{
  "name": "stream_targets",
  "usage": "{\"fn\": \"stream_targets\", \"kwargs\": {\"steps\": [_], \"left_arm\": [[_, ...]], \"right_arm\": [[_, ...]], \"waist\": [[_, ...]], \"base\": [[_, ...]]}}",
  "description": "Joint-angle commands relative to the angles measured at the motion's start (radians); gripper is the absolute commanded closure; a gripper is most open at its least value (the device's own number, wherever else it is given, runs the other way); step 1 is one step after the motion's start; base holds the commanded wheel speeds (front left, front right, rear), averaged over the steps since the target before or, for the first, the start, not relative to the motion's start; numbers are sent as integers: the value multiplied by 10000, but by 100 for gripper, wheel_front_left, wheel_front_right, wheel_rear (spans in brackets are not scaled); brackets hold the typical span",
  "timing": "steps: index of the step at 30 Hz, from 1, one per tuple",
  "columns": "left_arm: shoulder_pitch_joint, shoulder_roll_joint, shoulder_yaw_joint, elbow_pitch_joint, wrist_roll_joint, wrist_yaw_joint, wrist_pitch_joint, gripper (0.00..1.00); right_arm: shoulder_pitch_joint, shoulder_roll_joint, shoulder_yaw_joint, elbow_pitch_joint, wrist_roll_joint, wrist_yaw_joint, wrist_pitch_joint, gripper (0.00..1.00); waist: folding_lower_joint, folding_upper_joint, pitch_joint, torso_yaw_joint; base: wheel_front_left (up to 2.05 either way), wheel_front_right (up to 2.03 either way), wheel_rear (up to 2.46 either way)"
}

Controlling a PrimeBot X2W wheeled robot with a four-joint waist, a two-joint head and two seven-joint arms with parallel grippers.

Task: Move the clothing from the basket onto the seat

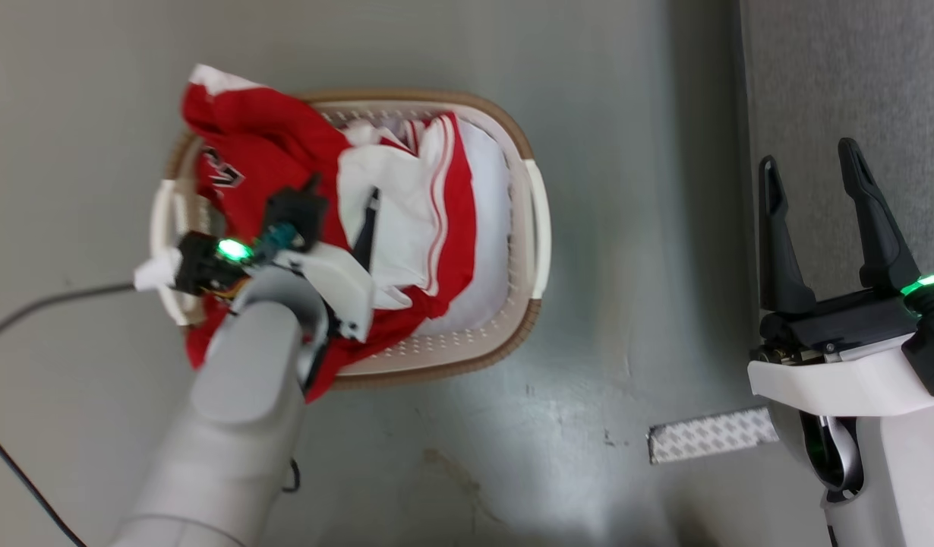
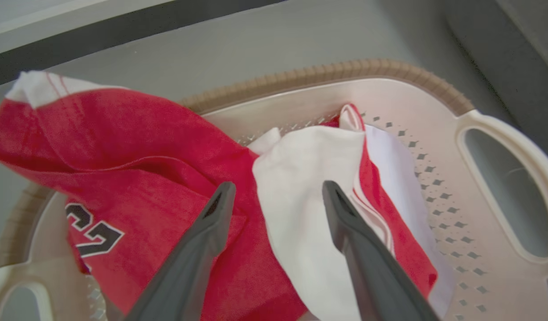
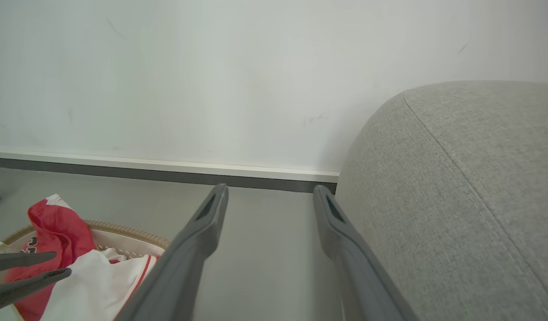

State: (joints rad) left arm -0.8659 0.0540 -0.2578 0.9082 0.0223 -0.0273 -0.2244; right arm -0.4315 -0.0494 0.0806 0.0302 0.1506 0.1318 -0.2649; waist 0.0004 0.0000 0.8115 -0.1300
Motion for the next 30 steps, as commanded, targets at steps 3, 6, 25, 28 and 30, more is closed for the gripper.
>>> {"fn": "stream_targets", "kwargs": {"steps": [3, 6, 25, 28, 30], "left_arm": [[-874, 338, 146, 1065, 163, 486, 272, 0], [-1182, 465, 134, 1515, 184, 629, 409, 0], [-1941, 13, -700, 3092, -345, -727, 21, 100], [-1720, -7, -786, 2927, -593, -853, -227, 100], [-1459, -7, -806, 2753, -827, -918, -319, 100]], "right_arm": [[-182, -18, 134, -266, 120, -21, 7, 0], [-181, -20, 184, -346, 179, -21, 7, 0], [-167, -20, -34, -241, 163, -21, 7, 0], [-137, -23, -70, -107, 98, -21, 7, 0], [-36, -23, -95, 5, 58, -21, 5, 0]], "waist": [[-4, 0, 816, -547], [-4, 0, 954, -605], [-4, 0, 1105, -410], [-4, 0, 654, -241], [-4, 0, 227, -103]], "base": [[0, 0, 0], [0, 0, 0], [0, 0, 0], [0, 0, 0], [0, 0, 0]]}}
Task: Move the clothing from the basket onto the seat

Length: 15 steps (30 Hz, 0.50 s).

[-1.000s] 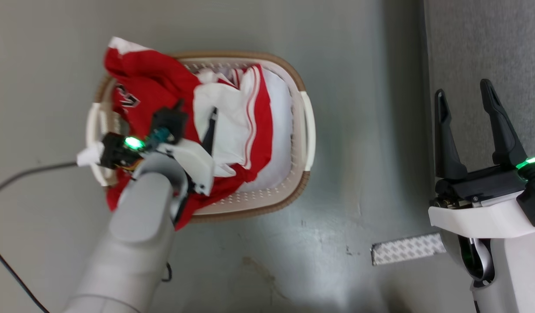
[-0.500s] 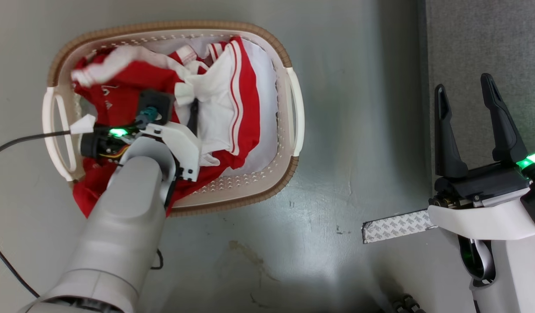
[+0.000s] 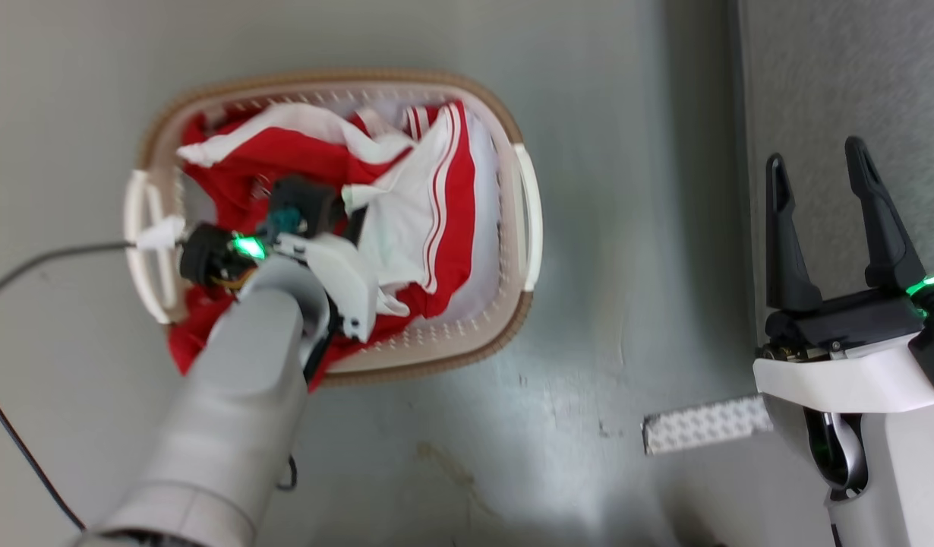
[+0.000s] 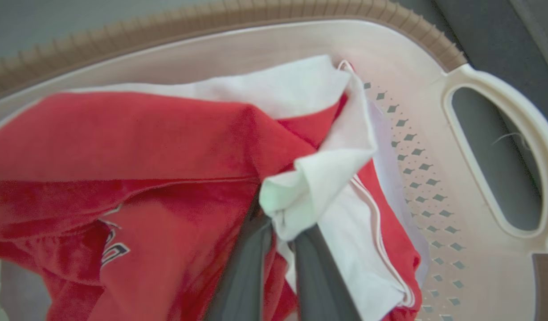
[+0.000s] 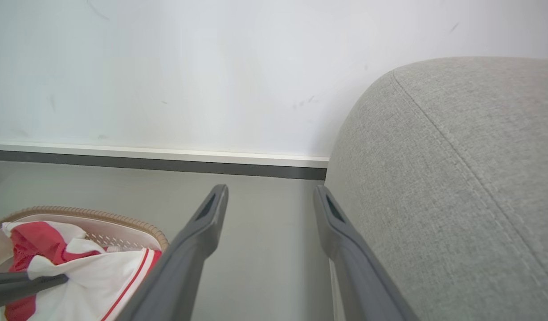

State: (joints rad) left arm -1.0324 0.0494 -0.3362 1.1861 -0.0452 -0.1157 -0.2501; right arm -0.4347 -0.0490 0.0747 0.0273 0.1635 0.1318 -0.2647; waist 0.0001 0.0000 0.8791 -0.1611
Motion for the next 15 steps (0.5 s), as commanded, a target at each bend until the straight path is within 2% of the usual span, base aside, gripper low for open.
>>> {"fn": "stream_targets", "kwargs": {"steps": [1, 9, 15], "left_arm": [[359, 34, -49, -182, -217, -46, -86, 100], [2514, 26, -241, -2494, -1275, -144, -139, 100], [4258, 65, -318, -4254, -1621, -138, -144, 100]], "right_arm": [[69, -28, -62, 108, -74, -21, 5, 0], [989, -30, 21, 820, -53, -21, 5, 0], [1886, -33, 174, 1270, 87, -21, 5, 0]], "waist": [[-1, 0, -706, 287], [-1, 0, -3337, 793], [-1, 0, -5297, 1015]], "base": [[0, 0, 0], [0, 0, 0], [0, 0, 0]]}}
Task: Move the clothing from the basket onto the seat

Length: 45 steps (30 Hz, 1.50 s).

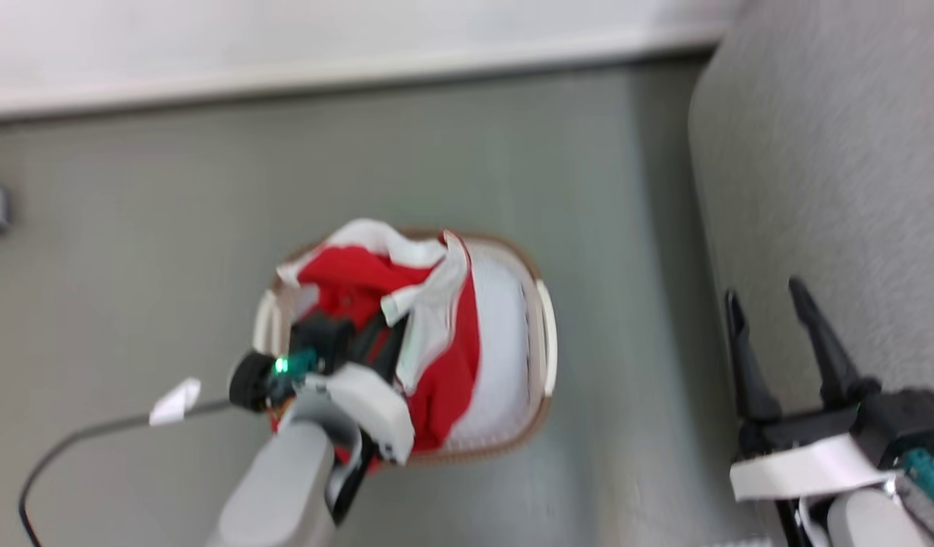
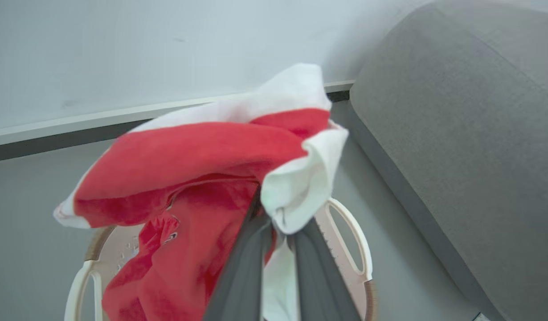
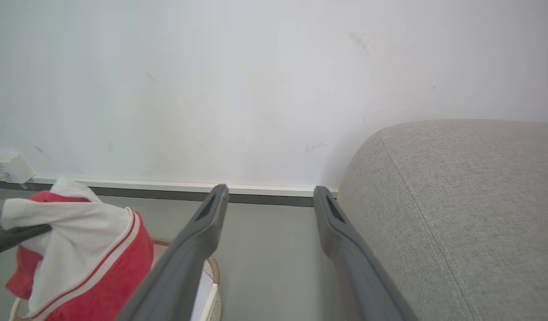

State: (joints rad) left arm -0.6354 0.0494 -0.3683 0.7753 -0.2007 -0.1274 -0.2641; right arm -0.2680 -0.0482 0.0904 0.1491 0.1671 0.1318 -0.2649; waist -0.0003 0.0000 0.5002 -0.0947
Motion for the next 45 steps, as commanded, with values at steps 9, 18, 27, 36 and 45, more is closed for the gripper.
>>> {"fn": "stream_targets", "kwargs": {"steps": [9, 18, 27, 36, 45], "left_arm": [[2344, 430, 121, -2863, -481, 283, 493, 100], [4249, 1028, 291, -5794, -968, 678, 1877, 100], [4851, 1426, 312, -7503, -1078, 855, 2699, 100], [4732, 1836, -209, -8305, -1376, 345, 3366, 100], [4332, 2235, -1271, -8708, -1875, 40, 3835, 100]], "right_arm": [[1230, -39, 240, 403, 247, -21, 7, 0], [2073, -38, 344, 567, 284, -21, 7, 0], [1807, -36, 1120, 416, 104, -21, 7, 0], [404, -1403, 4116, 357, 695, -21, 7, 0], [-2131, -3212, 7822, 749, 1954, -21, 7, 0]], "waist": [[3, 0, -3571, 393], [3, 0, -4869, 229], [3, 0, -4921, 86], [3, 0, -4913, -51], [3, 0, -4978, -27]], "base": [[0, 0, 0], [0, 0, 0], [0, 0, 0], [0, 0, 0], [0, 0, 0]]}}
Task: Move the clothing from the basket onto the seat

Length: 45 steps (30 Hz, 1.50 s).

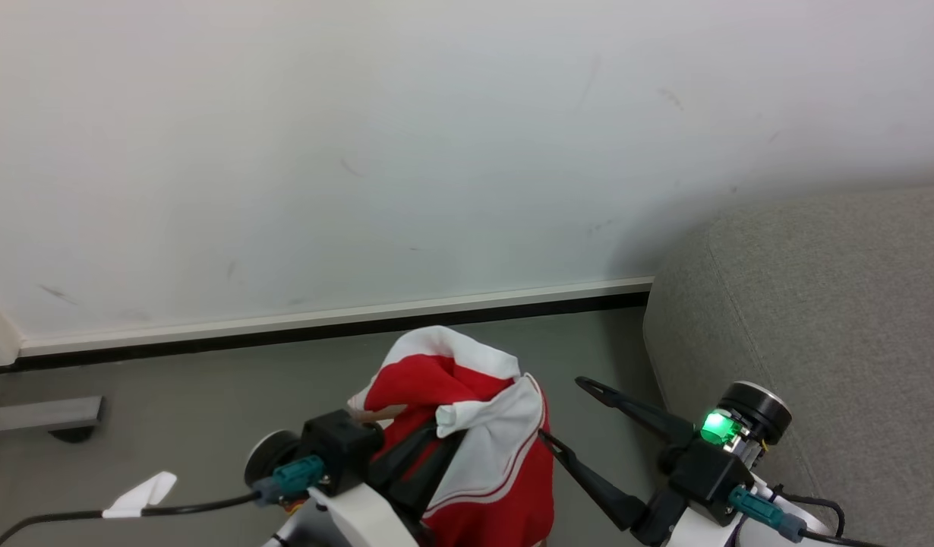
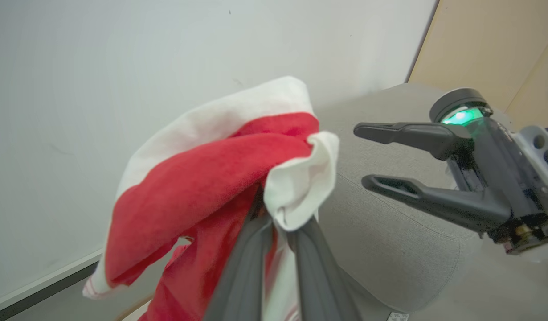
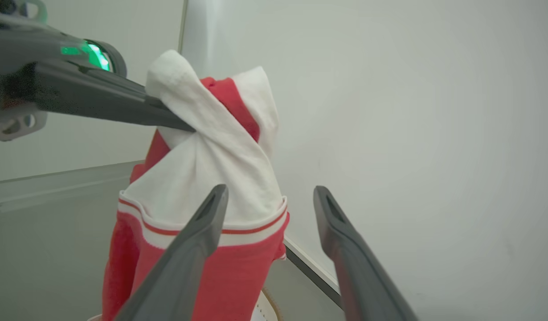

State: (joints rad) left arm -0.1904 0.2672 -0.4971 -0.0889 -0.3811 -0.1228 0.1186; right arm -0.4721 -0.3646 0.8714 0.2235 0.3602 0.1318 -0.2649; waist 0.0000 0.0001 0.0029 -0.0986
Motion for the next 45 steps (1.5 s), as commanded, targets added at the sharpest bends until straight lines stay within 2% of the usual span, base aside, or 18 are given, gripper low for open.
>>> {"fn": "stream_targets", "kwargs": {"steps": [1, 7, 15, 25, 37, 38, 39, 42, 45], "left_arm": [[-164, 105, -99, -87, -123, -29, 6, 100], [-449, 298, -810, -181, -448, -73, 74, 100], [-799, 511, -1735, -406, -890, -83, 81, 100], [-1058, 649, -2160, -266, -1259, -87, -2, 100], [-1037, 705, -2166, 136, -1377, -12, -64, 100], [-1034, 683, -2184, 149, -1380, -12, -72, 100], [-1033, 665, -2200, 165, -1385, -10, -76, 100], [-1064, 654, -2221, 202, -1411, -19, -99, 100], [-1064, 685, -2226, 261, -1410, 46, -56, 100]], "right_arm": [[-368, -171, 318, 71, 141, -21, 7, 0], [-1589, -470, 1882, 522, 1021, -23, 7, 0], [-2698, -486, 3843, 890, 2422, -21, 7, 0], [-3158, -307, 4082, 773, 2755, -21, 3, 0], [-3108, -383, 4071, -162, 2157, -18, -62, 0], [-3067, -366, 4072, -204, 2179, -18, -62, 11], [-3020, -362, 4070, -221, 2171, -18, -62, 45], [-2867, -368, 4068, -240, 2106, -18, -62, 98], [-2900, -384, 4062, -308, 2302, -18, -62, 100]], "waist": [[0, -1, -13, 29], [0, -1, -71, 143], [0, -1, -140, 237], [0, -1, -123, 277], [0, -1, -84, 221], [0, -1, -79, 217], [0, -1, -75, 215], [0, -1, -64, 222], [0, -1, -44, 208]], "base": [[0, 0, 0], [0, 0, 0], [0, 0, 0], [0, 0, 0], [0, 0, 0], [0, 0, 0], [0, 0, 0], [0, 0, 0], [0, 0, 0]]}}
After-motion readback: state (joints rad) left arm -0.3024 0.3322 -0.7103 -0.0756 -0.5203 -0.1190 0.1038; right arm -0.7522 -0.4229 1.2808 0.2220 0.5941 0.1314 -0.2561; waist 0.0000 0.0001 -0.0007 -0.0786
